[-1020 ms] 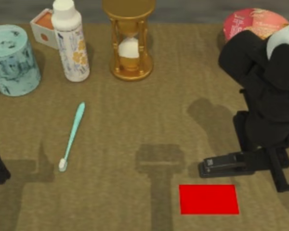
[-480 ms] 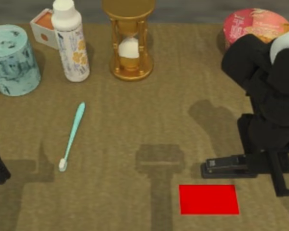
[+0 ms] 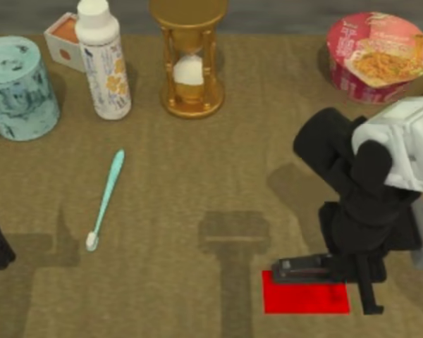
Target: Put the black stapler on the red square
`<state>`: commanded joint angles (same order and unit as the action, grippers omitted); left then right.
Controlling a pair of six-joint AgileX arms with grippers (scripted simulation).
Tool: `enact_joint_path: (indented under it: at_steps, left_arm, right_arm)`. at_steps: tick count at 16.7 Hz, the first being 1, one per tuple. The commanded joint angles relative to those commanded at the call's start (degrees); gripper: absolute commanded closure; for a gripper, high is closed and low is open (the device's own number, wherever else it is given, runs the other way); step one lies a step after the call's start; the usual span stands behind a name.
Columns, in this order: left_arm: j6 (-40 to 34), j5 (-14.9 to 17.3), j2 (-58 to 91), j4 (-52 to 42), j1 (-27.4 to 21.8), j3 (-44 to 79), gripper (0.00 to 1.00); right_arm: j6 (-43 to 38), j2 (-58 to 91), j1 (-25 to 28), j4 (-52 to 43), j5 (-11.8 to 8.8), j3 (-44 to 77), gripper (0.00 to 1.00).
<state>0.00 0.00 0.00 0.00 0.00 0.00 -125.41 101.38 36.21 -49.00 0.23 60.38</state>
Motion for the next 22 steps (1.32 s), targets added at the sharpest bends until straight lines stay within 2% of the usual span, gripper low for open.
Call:
enact_joint_path:
  at_steps: [3, 7, 20, 22]
  left_arm:
    - [0.00, 0.00, 0.00, 0.00, 0.00, 0.00, 0.00]
    - [0.00, 0.00, 0.00, 0.00, 0.00, 0.00, 0.00]
    - [0.00, 0.00, 0.00, 0.00, 0.00, 0.00, 0.00]
    - [0.00, 0.00, 0.00, 0.00, 0.00, 0.00, 0.00]
  right_arm:
    - [-0.79, 2.03, 0.74, 3.94, 0.01, -2.44, 1.00]
    - [-0.82, 2.10, 0.76, 4.07, 0.01, -2.52, 1.00]
    - [-0.82, 2.10, 0.76, 4.07, 0.01, -2.52, 0.02]
    - [-0.82, 2.10, 0.76, 4.07, 0.01, -2.52, 0.00]
